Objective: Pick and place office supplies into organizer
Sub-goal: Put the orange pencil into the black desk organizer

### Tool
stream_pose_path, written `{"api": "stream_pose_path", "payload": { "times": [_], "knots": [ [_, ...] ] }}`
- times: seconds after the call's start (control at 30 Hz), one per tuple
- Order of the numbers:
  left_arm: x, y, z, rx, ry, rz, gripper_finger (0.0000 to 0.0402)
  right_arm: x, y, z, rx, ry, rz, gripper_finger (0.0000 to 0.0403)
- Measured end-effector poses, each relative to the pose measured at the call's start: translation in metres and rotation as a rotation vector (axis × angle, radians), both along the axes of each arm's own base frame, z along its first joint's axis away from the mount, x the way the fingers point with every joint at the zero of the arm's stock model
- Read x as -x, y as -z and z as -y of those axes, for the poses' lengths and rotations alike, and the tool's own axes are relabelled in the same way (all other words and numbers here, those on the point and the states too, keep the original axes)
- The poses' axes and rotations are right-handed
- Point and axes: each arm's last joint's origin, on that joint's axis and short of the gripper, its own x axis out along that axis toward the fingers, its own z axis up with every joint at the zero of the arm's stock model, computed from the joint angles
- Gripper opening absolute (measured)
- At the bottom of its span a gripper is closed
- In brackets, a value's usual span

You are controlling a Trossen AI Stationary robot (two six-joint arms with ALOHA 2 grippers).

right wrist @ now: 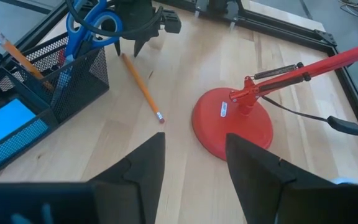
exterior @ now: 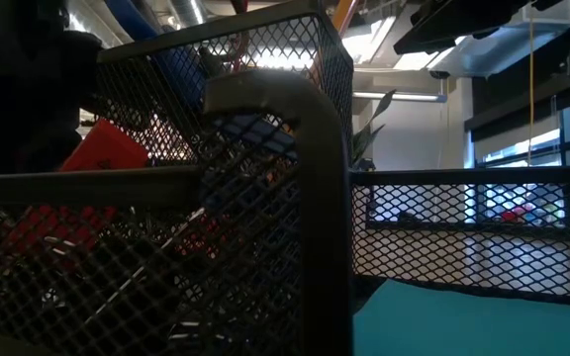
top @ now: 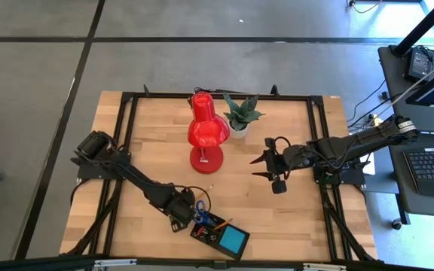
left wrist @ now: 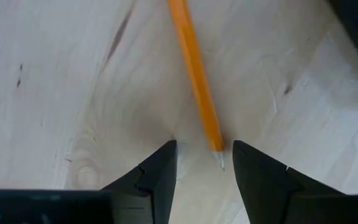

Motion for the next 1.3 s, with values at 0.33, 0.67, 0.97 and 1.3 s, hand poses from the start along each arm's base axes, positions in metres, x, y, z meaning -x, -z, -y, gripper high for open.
{"api": "stream_pose_path", "payload": {
  "times": [0.33,0.67,0.97,1.3],
  "knots": [
    [-0.004,0.008,-0.008,-0.021,0.015,-0.052,0.0107,0.0,0.0,0.0,0.001,-0.001,0.0,0.0171],
    [-0.008,0.009,-0.02,-0.021,0.079,-0.074,0.0021,0.0,0.0,0.0,0.0,-0.001,0.0,0.0171],
    [-0.009,0.01,-0.032,-0.11,0.226,-0.1,0.0007,0.0,0.0,0.0,-0.001,0.0,0.0,0.0171],
    [-0.001,0.008,-0.044,-0.177,0.302,-0.198,0.0004,0.0,0.0,0.0,-0.001,0.0,-0.001,0.0171]
  ]
}}
